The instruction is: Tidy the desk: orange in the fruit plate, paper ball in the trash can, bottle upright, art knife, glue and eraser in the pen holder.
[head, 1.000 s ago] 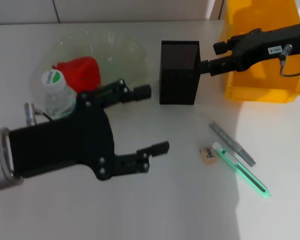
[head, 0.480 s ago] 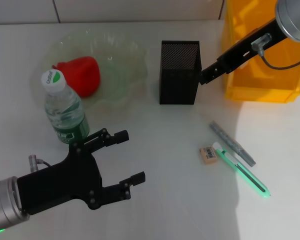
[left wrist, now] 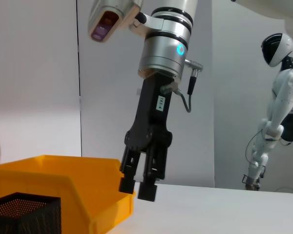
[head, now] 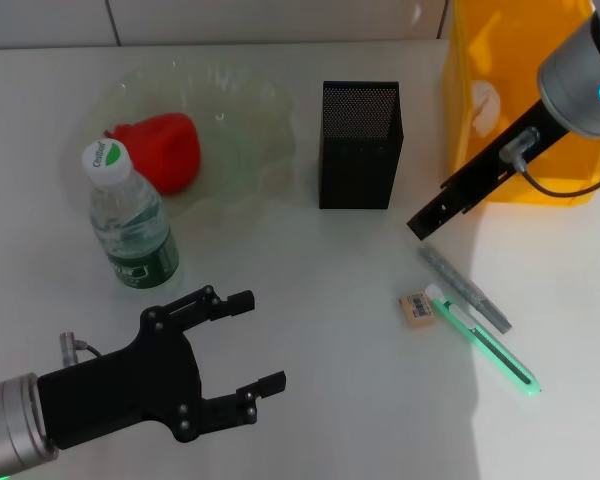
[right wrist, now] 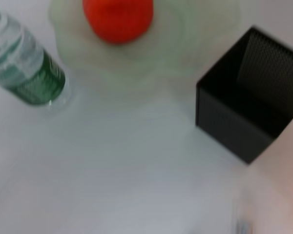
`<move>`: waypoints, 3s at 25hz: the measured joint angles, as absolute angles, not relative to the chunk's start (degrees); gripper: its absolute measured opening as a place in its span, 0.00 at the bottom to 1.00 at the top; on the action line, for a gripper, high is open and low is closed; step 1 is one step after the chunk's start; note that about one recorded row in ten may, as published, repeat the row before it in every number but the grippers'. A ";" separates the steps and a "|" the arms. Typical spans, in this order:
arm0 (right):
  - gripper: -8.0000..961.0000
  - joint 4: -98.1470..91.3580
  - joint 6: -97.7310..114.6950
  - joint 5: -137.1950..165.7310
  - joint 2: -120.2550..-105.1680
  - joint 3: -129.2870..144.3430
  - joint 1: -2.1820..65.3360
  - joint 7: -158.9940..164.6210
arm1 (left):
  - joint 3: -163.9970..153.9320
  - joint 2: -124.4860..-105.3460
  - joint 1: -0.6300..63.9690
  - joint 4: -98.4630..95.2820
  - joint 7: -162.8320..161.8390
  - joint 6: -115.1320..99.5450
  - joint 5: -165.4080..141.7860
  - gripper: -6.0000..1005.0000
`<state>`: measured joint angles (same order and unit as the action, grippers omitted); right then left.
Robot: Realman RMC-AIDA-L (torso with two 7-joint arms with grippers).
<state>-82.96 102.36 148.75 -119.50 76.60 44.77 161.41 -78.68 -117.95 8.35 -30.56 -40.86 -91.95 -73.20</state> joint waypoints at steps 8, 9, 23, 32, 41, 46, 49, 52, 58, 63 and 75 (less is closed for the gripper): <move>0.82 -82.44 104.78 150.59 -119.52 82.06 41.04 163.58 | -78.06 -117.93 7.99 -30.43 -40.82 -91.41 -74.25 0.80; 0.82 -81.94 104.82 150.79 -119.50 82.20 40.93 163.58 | -78.01 -117.92 7.95 -30.42 -40.86 -91.40 -74.26 0.80; 0.81 -76.16 97.46 152.15 -119.44 89.61 40.44 161.50 | -77.57 -117.81 8.56 -30.44 -40.81 -88.82 -74.27 0.80; 0.80 -74.83 94.35 152.02 -119.51 92.77 40.22 160.40 | -77.52 -117.78 9.02 -30.40 -41.18 -87.62 -74.26 0.80; 0.79 -74.53 93.28 149.28 -119.62 93.66 39.75 159.43 | -77.52 -117.77 9.05 -30.41 -41.36 -87.32 -74.26 0.80; 0.78 -74.39 91.88 149.13 -119.62 94.92 38.99 158.02 | -77.52 -117.77 9.06 -30.41 -41.36 -87.29 -74.26 0.80; 0.78 -73.91 91.36 149.06 -119.62 95.10 38.72 157.69 | -77.52 -117.77 9.06 -30.41 -41.38 -87.27 -74.27 0.80; 0.77 -73.16 90.89 149.02 -119.62 95.15 38.70 157.49 | -77.52 -117.77 9.06 -30.41 -41.40 -87.27 -74.26 0.80; 0.76 -72.58 90.43 148.98 -119.62 94.92 38.67 157.49 | -77.52 -117.72 8.70 -30.84 -41.40 -87.43 -74.26 0.80; 0.76 -71.63 90.09 148.98 -119.55 94.66 38.79 157.48 | -77.52 -117.68 8.62 -30.86 -41.40 -87.49 -74.26 0.80; 0.74 -70.37 89.43 149.15 -119.53 94.57 38.69 157.48 | -77.52 -117.68 8.90 -30.69 -41.40 -87.51 -74.26 0.80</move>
<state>-70.37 89.43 149.15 -119.53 94.57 38.69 157.48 -77.52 -117.68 8.90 -30.69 -41.40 -87.51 -74.26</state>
